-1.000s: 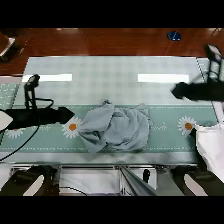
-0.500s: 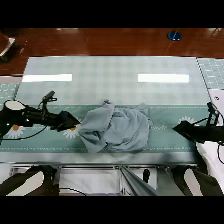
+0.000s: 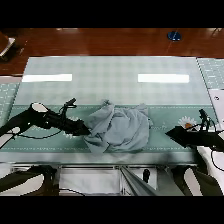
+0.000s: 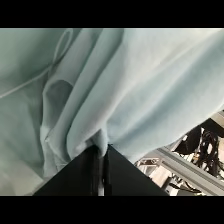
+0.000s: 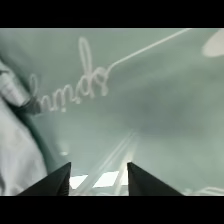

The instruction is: Fold the shirts.

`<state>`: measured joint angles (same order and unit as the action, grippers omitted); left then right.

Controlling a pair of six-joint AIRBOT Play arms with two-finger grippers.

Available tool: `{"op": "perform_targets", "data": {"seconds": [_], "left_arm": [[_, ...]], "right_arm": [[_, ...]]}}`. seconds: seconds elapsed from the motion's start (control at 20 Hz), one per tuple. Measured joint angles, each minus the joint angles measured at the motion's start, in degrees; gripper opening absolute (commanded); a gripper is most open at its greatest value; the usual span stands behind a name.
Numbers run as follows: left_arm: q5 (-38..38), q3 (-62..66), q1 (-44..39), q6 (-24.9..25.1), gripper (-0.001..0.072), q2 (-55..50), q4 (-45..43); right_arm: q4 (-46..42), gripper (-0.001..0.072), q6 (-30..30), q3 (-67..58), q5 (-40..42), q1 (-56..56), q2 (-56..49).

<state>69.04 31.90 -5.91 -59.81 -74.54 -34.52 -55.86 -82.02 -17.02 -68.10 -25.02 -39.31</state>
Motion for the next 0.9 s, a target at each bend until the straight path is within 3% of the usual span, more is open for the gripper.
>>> {"op": "perform_targets", "data": {"seconds": [0.4,0.45,0.5,0.6,0.8,0.9], "left_arm": [[-0.8,0.6,-0.7,0.5,0.0025,-0.5,0.3],[-0.9,0.6,-0.7,0.5,0.0025,-0.5,0.3],[-1.1,0.7,-0.7,0.5,0.0024,-0.5,0.3],[-1.2,1.0,-0.7,0.5,0.0025,-0.5,0.5],[0.2,5.5,0.0,0.5,0.0024,0.0,0.9],[1.8,11.1,1.8,-0.2,0.0024,1.5,1.2]], "right_arm": [[8.8,0.0406,0.0,1.1,7.7,19.5,-11.2],[10.9,0.0377,0.3,0.8,9.2,22.1,-13.3],[13.0,0.0297,0.8,0.3,10.7,24.8,-15.6],[15.4,0.0021,2.4,-1.7,13.8,29.3,-19.9],[18.9,0.0018,7.3,-11.8,13.2,34.4,-24.7],[15.4,0.0018,6.6,-21.5,10.9,34.6,-24.3]]}}
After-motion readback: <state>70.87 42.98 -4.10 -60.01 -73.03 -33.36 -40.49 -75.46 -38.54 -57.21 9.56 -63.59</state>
